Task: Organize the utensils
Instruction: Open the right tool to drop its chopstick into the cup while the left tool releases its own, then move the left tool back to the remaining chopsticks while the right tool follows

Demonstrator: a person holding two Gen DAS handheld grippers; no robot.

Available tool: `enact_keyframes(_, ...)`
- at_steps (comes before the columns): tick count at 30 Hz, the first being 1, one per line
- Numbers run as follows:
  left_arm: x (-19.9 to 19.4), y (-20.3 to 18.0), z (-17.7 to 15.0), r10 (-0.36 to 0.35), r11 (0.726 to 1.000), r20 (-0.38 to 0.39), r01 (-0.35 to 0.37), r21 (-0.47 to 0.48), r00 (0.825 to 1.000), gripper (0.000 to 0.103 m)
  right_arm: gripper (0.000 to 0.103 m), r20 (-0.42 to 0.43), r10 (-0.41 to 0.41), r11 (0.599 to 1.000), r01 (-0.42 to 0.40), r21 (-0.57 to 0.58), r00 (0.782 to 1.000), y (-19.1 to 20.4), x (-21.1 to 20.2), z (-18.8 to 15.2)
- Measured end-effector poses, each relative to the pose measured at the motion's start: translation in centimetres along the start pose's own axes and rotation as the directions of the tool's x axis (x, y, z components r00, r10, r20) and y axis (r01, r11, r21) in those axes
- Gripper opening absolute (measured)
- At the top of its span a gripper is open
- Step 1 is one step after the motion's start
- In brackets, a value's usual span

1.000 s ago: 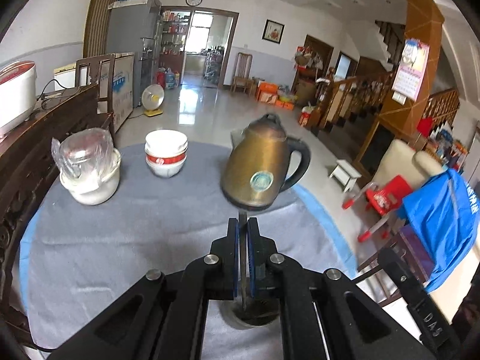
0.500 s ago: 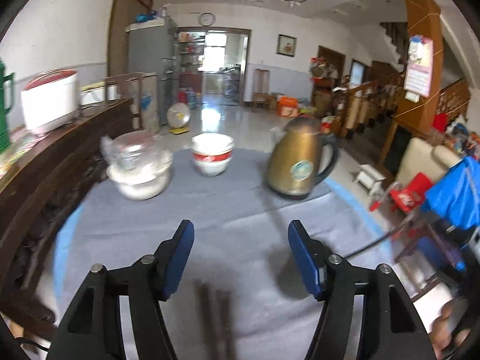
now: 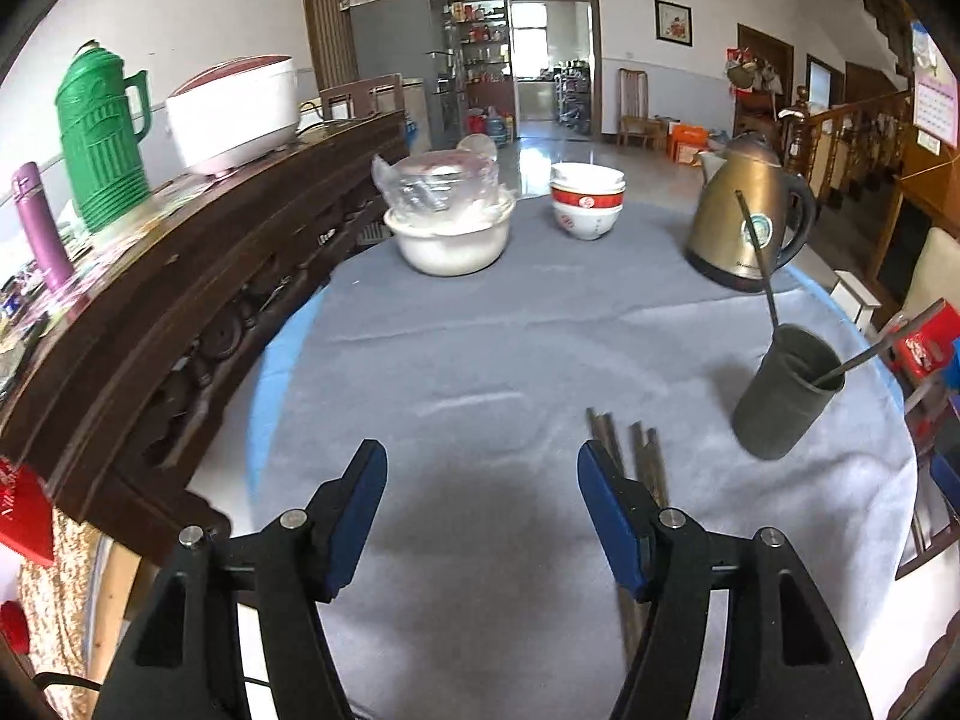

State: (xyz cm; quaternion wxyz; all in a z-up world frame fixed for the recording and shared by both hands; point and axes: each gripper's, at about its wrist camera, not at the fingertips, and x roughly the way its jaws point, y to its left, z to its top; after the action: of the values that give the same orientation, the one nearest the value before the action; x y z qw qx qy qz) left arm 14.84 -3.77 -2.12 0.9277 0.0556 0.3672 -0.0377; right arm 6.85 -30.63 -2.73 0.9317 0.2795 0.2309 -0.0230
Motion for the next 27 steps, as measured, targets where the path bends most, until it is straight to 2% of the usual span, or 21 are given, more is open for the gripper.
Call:
enact_keyframes(6,-2.3,0.6,-0.8,0.054,0.998,0.037,-0.055,0.031,0.998,0.073,0.076,-0.015,-0.005,0.998,0.004,-0.064,1.0,3.0,-0.7,-1.3)
enact_keyframes(14,-3.6,0.5,-1.6,0.058,0.996,0.075,-0.063,0.06,0.996,0.078,0.076,-0.04,-0.019,0.991,0.013,-0.135,0.999,5.2,-1.2,-2.7)
enact_keyframes(27,1.1,-0.1,-1.8,0.039,0.997,-0.011,-0.039,0.06,0.999,0.078,0.076,-0.152,-0.052,0.99,0.031,-0.14,0.987,4.1,3.3,-4.3)
